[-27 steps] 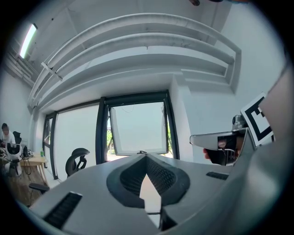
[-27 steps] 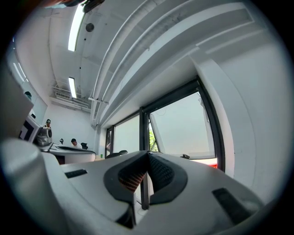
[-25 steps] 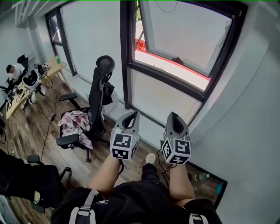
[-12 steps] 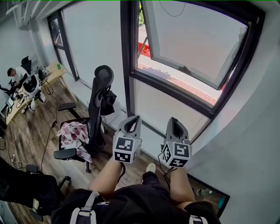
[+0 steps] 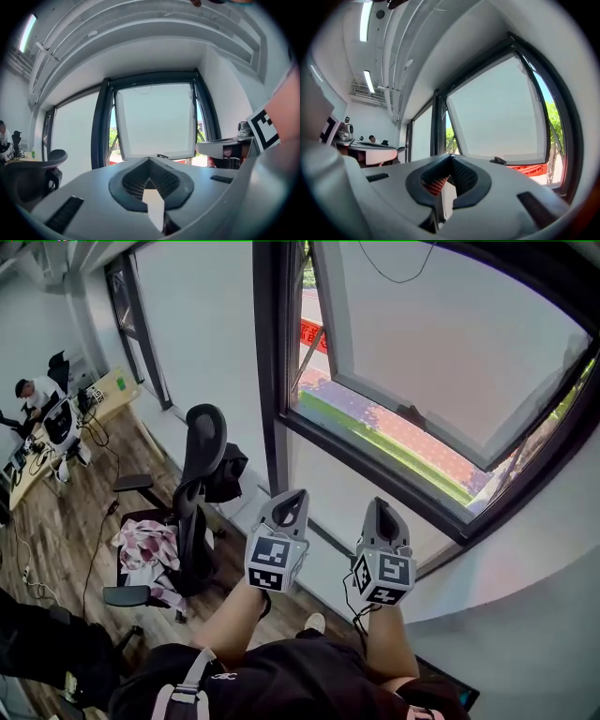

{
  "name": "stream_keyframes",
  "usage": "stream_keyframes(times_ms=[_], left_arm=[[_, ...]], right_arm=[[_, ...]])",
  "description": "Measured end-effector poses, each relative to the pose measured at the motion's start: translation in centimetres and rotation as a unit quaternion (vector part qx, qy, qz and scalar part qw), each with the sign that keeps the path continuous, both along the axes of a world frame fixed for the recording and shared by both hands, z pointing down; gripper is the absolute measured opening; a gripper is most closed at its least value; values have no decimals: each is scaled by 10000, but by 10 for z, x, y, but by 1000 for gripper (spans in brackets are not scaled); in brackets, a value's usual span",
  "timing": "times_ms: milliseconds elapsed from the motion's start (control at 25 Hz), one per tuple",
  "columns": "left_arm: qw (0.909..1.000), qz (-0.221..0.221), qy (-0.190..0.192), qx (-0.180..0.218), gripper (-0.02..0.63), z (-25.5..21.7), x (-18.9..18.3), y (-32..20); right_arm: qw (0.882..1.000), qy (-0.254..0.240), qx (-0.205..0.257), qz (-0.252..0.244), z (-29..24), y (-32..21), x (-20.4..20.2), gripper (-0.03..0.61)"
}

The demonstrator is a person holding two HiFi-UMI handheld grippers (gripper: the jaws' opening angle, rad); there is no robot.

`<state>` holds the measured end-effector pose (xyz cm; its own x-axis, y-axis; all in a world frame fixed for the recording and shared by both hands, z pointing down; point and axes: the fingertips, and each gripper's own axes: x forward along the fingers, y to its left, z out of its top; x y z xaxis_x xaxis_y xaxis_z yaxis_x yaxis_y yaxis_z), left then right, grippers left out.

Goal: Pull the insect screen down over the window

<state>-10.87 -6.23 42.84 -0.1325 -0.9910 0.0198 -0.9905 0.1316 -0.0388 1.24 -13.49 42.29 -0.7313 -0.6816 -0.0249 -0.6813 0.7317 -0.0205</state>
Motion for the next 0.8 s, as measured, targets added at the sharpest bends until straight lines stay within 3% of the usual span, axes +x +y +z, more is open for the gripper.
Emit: stream_keyframes(times_ms=[360,600,800], left_arm=[[9999,110,-10,-41,8,-11,-16,-132],[9991,337,39,-255,8,-9,-25,-188],[9961,868,-61,-156,8,-15,-23,-231]], right_arm=[[9999,61,83,18,-11,-120,-12,5],[9994,314,96,-118,-9,-155,-22,6],[9988,270,49,404,-10,-183,-15,6]])
